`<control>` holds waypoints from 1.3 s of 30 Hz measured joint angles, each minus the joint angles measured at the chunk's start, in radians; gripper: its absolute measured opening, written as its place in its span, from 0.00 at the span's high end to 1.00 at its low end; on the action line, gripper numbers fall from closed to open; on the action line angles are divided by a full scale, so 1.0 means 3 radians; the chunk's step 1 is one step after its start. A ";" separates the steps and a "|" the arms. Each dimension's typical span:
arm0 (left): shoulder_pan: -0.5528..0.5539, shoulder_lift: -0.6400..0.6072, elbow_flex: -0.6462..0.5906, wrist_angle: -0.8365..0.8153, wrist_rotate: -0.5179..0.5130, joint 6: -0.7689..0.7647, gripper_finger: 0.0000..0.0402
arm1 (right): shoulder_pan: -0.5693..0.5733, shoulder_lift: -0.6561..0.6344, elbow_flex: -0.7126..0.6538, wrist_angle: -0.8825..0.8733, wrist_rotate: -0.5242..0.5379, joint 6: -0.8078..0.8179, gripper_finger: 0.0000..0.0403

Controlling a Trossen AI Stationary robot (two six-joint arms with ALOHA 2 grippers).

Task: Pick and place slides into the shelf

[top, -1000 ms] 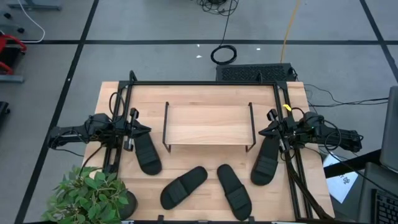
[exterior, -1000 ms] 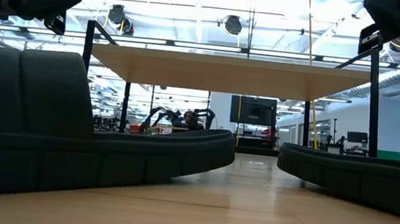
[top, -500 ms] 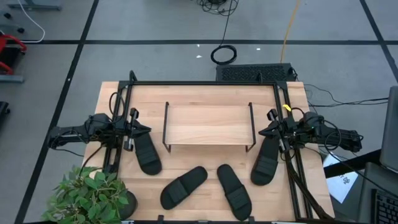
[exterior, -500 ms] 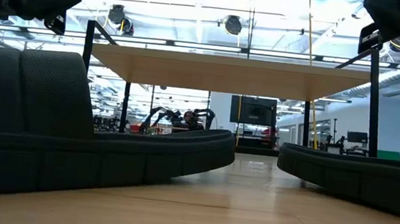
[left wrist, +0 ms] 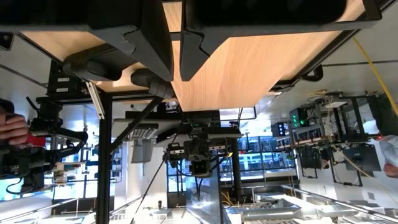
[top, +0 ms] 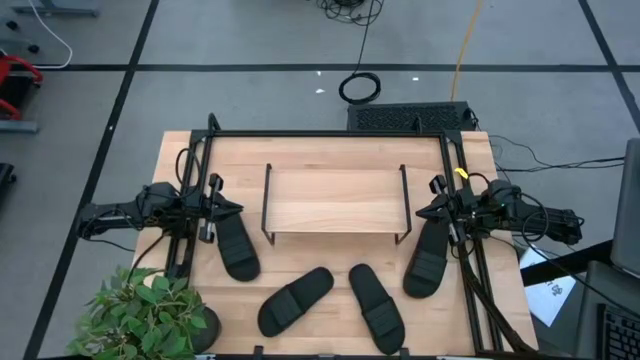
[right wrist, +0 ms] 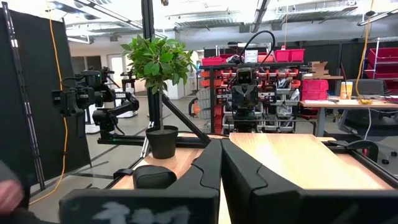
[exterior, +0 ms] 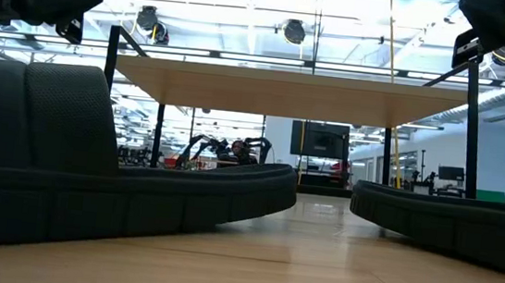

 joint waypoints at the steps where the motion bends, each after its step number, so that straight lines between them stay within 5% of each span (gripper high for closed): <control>1: 0.0000 0.0000 0.0000 0.0000 0.0000 0.0000 0.92 | 0.0000 -0.0001 0.0000 0.0000 0.0000 0.0000 1.00; 27: 0.0000 -0.0001 0.0000 0.0041 0.0000 0.0000 0.92 | 0.0000 -0.0001 0.0000 0.0001 0.0002 0.0000 1.00; 39: 0.0000 0.0003 0.0000 0.0115 -0.0085 0.0026 0.92 | 0.0000 0.0005 0.0000 0.0128 0.0366 -0.0351 1.00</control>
